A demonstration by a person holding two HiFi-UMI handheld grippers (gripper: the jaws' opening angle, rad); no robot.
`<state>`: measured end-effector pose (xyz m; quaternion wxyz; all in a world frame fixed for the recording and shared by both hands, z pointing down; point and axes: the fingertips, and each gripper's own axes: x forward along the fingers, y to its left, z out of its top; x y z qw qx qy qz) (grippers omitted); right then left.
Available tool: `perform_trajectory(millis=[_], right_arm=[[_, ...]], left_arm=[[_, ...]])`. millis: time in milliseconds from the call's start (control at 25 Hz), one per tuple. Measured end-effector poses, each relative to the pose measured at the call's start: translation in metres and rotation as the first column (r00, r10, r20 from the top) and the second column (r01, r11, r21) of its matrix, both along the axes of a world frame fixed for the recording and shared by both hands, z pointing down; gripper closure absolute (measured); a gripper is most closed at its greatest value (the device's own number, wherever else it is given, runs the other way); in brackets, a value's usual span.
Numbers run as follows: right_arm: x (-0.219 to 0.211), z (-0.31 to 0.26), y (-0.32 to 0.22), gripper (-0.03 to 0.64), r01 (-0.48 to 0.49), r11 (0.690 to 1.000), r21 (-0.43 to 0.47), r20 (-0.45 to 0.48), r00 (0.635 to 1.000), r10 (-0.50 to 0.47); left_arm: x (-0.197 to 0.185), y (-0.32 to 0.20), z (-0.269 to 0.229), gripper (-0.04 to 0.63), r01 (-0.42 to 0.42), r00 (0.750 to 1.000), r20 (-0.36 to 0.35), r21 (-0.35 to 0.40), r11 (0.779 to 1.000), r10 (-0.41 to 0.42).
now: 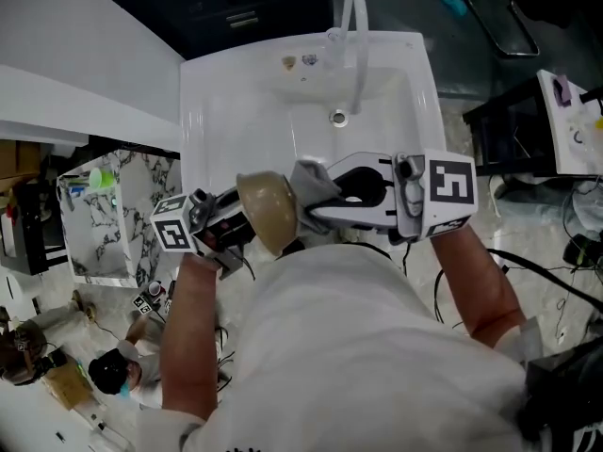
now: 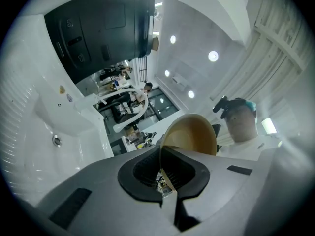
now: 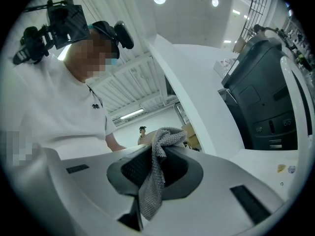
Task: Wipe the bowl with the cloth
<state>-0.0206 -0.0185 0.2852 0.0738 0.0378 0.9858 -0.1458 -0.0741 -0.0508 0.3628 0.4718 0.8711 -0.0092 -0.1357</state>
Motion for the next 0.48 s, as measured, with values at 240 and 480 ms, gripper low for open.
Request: perform_trajectory(millis=[240, 480], right_arm=[[-0.002, 0.002, -0.016, 0.571, -0.064, 0.998, -0.002, -0.004, 0.998, 0.064], [-0.005, 0.013, -0.024, 0.572, -0.109, 0.994, 0.001, -0.059, 0.992, 0.108]], left_arm=[[0.009, 0.011, -0.002, 0.577, -0.049, 0.999, 0.000, 0.015, 0.999, 0.049], [0.010, 0.011, -0.008, 0.577, -0.051, 0.998, -0.020, 0.025, 0.998, 0.051]])
